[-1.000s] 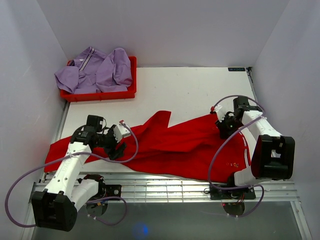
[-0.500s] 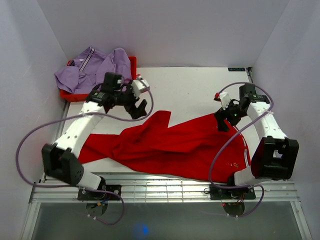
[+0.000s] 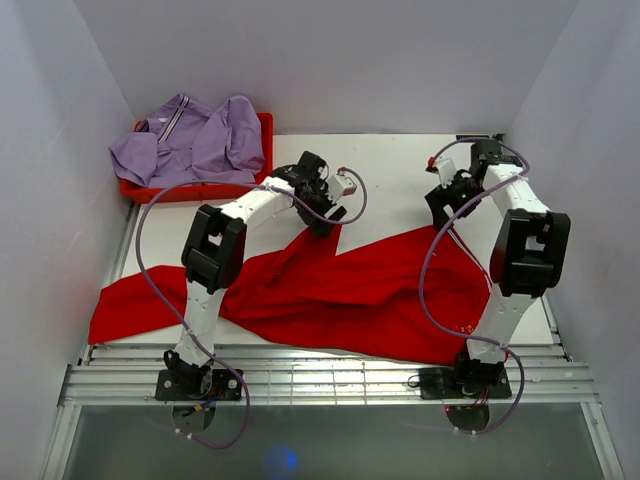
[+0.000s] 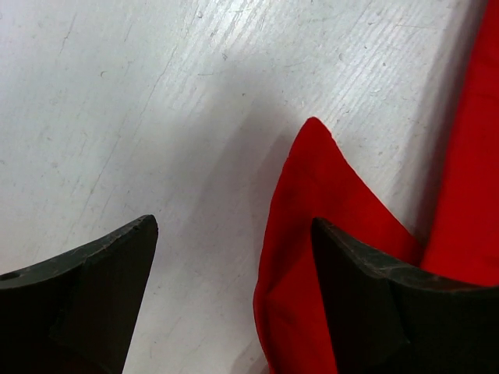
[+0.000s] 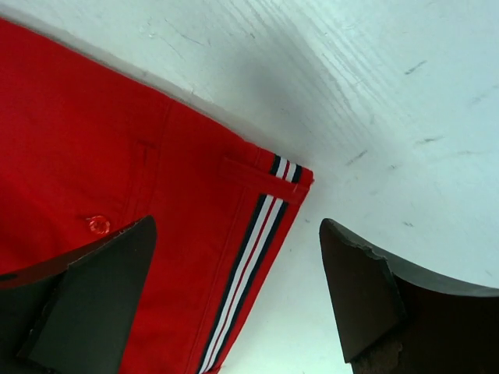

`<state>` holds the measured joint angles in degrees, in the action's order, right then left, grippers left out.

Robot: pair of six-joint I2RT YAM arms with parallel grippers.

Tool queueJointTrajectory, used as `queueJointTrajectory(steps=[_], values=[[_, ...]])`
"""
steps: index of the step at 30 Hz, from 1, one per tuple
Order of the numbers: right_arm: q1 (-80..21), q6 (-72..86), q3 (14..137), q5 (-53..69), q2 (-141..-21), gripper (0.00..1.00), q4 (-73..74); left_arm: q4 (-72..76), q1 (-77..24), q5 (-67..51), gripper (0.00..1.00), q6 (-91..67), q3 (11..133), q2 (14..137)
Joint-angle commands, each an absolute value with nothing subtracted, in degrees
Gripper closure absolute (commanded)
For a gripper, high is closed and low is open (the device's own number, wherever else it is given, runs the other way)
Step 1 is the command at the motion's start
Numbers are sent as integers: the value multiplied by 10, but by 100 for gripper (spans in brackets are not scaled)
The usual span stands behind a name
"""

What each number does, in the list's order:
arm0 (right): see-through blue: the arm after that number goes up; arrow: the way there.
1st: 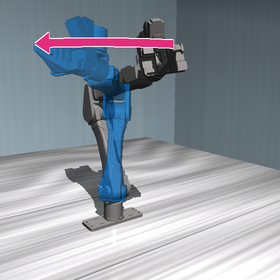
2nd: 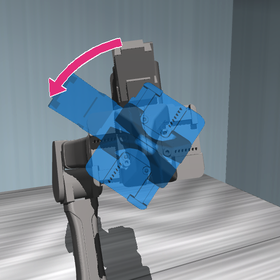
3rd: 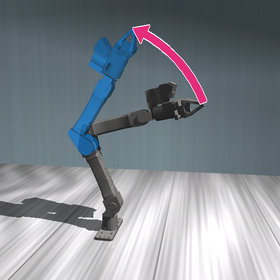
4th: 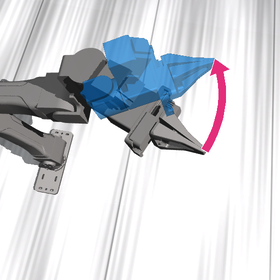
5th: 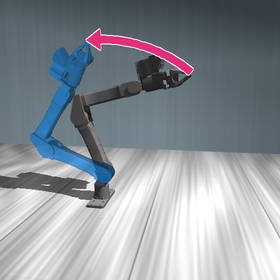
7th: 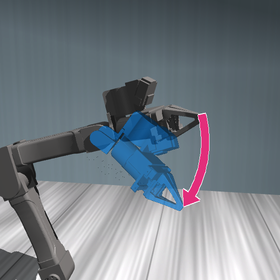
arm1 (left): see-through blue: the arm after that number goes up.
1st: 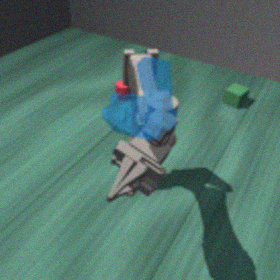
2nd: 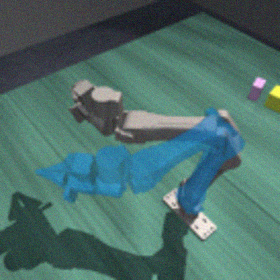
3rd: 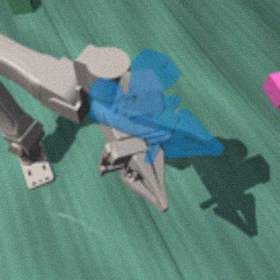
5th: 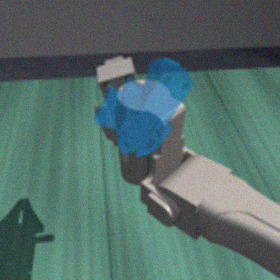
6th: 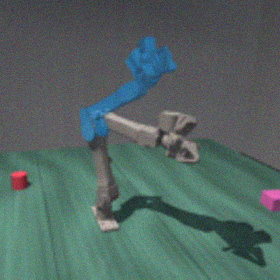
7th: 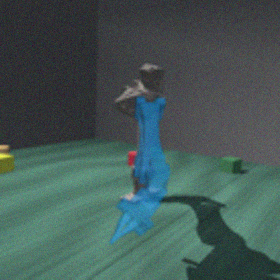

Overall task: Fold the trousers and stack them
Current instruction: Flatten the trousers out

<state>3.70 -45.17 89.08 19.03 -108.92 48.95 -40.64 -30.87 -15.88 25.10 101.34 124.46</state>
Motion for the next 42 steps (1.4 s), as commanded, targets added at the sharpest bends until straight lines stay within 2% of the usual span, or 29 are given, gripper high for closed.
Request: queueJointTrajectory(steps=[1,4,5,7,9,11,12,13,15,16,17,19,23,26,29,32,36,38,42], values=[[22,-500,911,184,-1109,9,478,-424,-313,-121,15,259,1052,1236],[0,-526,886,164,-1122,11,450,-425,-312,-110,42,254,1047,1230],[1,-533,871,162,-1128,12,443,-424,-311,-107,59,248,1045,1217],[-25,-544,857,156,-1131,15,438,-424,-302,-105,78,221,1035,1193],[-30,-549,834,144,-1132,18,421,-421,-282,-103,92,188,1016,1144],[-34,-559,819,135,-1133,28,410,-425,-263,-106,98,169,998,1105],[-35,-562,809,128,-1134,33,401,-426,-237,-105,100,157,987,1065],[-36,-563,804,121,-1135,45,396,-431,-219,-107,100,133,967,1045],[-35,-568,794,106,-1137,60,385,-437,-157,-117,100,106,948,1005],[-36,-569,791,101,-1137,82,381,-437,-132,-119,100,79,923,963],[-34,-561,790,93,-1135,92,374,-439,-111,-120,100,70,912,942],[-26,-548,795,80,-1125,92,366,-434,-48,-110,100,55,884,874],[16,-526,798,72,-1059,92,337,-428,9,-18,100,18,814,775],[57,-503,816,57,-1027,92,307,-442,36,100,100,-23,788,741],[97,-482,836,34,-1020,92,268,-442,81,125,100,-47,778,737],[120,-464,853,11,-1036,92,245,-439,143,108,100,-91,778,749],[127,-456,854,21,-1057,92,250,-428,242,-66,100,-119,793,775],[125,-454,848,34,-1064,92,254,-420,252,-137,100,-120,794,773],[119,-437,884,51,-1093,92,311,-413,254,-154,100,-135,799,752]])
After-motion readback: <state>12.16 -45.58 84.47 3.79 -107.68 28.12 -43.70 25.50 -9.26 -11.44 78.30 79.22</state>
